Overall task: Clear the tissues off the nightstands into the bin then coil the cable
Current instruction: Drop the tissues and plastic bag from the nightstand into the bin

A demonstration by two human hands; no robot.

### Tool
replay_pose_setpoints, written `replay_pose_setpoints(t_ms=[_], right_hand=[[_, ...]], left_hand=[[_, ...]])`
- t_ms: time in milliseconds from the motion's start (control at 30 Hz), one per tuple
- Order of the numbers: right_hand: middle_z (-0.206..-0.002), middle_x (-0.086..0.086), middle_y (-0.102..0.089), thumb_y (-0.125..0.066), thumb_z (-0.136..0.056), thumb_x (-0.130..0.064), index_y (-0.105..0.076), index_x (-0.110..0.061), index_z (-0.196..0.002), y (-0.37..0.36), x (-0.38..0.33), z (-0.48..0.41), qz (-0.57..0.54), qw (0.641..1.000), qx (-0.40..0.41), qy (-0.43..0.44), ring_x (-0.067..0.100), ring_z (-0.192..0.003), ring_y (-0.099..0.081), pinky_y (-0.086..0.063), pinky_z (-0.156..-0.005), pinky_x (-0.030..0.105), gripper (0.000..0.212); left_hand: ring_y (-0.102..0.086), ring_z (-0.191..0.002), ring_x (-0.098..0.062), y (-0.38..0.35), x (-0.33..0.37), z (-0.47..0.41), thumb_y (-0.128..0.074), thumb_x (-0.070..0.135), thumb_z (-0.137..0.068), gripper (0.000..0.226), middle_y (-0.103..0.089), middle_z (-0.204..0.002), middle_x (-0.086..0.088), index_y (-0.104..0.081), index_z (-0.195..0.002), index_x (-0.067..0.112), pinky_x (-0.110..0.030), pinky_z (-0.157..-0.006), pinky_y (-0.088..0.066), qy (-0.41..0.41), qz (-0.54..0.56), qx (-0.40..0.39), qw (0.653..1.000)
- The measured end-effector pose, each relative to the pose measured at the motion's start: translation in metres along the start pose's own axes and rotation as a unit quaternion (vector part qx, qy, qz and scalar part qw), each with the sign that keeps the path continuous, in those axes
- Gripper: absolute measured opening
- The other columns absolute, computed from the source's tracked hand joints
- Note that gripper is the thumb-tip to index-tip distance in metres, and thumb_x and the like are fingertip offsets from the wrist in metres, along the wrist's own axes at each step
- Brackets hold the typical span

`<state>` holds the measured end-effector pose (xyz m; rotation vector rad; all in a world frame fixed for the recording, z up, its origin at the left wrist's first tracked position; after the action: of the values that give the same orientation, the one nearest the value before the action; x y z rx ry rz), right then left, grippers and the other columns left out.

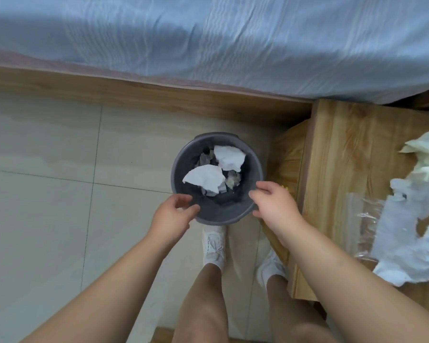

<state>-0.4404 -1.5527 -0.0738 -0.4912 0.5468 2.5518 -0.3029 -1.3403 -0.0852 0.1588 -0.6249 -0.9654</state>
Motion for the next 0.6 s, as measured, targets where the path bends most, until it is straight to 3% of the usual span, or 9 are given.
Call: replay_pose_setpoints(t_ms=[67, 200, 333, 467, 600], right_hand=[[-0.125, -0.004, -0.068, -0.065, -0.095, -0.028, -0.062, -0.022, -0.138, 0.010, 0.001, 0.007, 0.000, 1.000, 0.007, 0.000, 0.019, -0.114, -0.066, -0.056, -0.103, 0.046, 0.043], [-0.109, -0.009, -0.069, -0.064, -0.097, -0.027, -0.067, -0.023, -0.127, 0.037, 0.003, 0.022, -0.020, 1.000, 0.016, 0.008, 0.014, -0.097, -0.070, -0.060, -0.096, 0.045, 0.029], [-0.112, -0.008, -0.070, -0.062, -0.102, -0.026, -0.068, -0.023, -0.128, 0.076, 0.004, 0.044, -0.065, 0.997, 0.026, 0.022, 0.007, -0.093, -0.070, -0.060, -0.075, 0.023, 0.027], [-0.114, -0.012, -0.073, -0.062, -0.102, -0.030, -0.070, -0.034, -0.121, 0.125, 0.009, 0.069, -0.072, 0.994, 0.061, 0.059, 0.005, -0.087, -0.073, -0.060, -0.080, 0.028, 0.021], [-0.113, -0.018, -0.074, -0.066, -0.099, -0.030, -0.074, -0.032, -0.121, 0.176, 0.022, 0.089, -0.092, 0.985, 0.108, 0.093, 0.005, -0.104, -0.071, -0.060, -0.097, 0.036, 0.023]], left_hand=[[-0.073, -0.103, -0.023, -0.001, 0.008, 0.006, -0.075, 0.028, -0.095, 0.019, -0.073, -0.115, 0.007, -0.070, -0.113, 0.028, -0.050, -0.097, -0.061, -0.027, -0.049, 0.004, 0.998], [-0.073, -0.102, -0.019, -0.016, 0.037, 0.026, -0.074, 0.033, -0.097, 0.011, -0.074, -0.107, 0.017, -0.071, -0.108, 0.034, -0.045, -0.095, -0.060, -0.080, -0.083, -0.003, 0.993], [-0.073, -0.097, -0.014, -0.045, 0.078, 0.050, -0.074, 0.033, -0.098, 0.003, -0.077, -0.099, 0.013, -0.073, -0.101, 0.035, -0.043, -0.090, -0.061, -0.133, -0.065, -0.022, 0.989], [-0.073, -0.088, -0.014, -0.088, 0.122, 0.077, -0.073, 0.035, -0.098, 0.003, -0.077, -0.090, 0.013, -0.074, -0.098, 0.037, -0.048, -0.087, -0.063, -0.177, -0.079, -0.055, 0.979], [-0.069, -0.087, 0.001, -0.135, 0.161, 0.104, -0.071, 0.039, -0.099, 0.007, -0.075, -0.092, 0.019, -0.070, -0.096, 0.045, -0.036, -0.086, -0.062, -0.232, -0.124, -0.083, 0.961]])
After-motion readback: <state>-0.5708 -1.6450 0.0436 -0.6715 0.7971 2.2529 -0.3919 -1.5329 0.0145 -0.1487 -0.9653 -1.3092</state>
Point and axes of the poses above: each hand's wrist, its own z-axis away from the middle knuckle, its own y-axis out of the back of the hand, x = y × z, the point moved 5 cm from there along -z, towards the middle knuckle
